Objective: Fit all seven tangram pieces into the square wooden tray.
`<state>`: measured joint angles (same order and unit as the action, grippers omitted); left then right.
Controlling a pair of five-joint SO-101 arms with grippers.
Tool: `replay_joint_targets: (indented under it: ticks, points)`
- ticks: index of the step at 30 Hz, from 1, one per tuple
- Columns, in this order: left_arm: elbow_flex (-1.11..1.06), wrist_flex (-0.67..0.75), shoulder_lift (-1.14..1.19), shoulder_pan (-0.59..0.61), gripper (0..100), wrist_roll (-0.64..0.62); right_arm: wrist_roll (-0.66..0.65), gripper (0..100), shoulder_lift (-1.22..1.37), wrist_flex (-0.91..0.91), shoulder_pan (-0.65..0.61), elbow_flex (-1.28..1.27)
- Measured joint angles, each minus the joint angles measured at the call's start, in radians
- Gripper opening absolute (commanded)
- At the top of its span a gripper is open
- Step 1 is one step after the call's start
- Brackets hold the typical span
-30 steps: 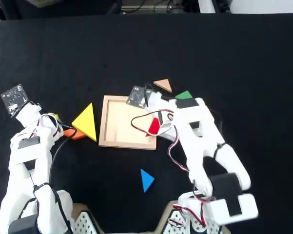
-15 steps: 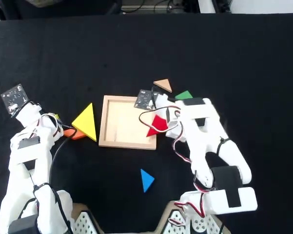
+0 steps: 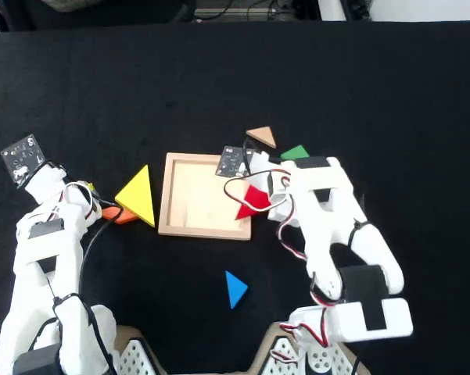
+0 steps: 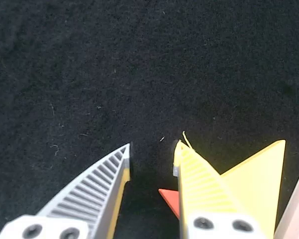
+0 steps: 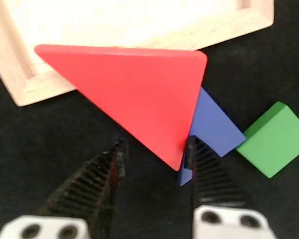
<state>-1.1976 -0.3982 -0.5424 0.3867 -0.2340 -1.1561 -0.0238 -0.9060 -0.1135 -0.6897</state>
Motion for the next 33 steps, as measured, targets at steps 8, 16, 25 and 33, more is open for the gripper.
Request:
replay_joint_targets:
  ticks: [8,16,25,33]
  points:
    - [0.0,0.0,0.0,0.0,15,0.0,0.0,11.7,0.077,0.0,-0.006,0.072]
    - [0.0,0.0,0.0,0.0,15,0.0,0.0,9.1,0.104,-0.023,-0.091,0.08]
    - [0.0,0.0,0.0,0.0,15,0.0,0.049,9.1,0.107,-0.222,-0.169,0.196]
    - [0.0,0.0,0.0,0.0,15,0.0,0.097,9.5,0.107,-0.311,-0.344,0.229]
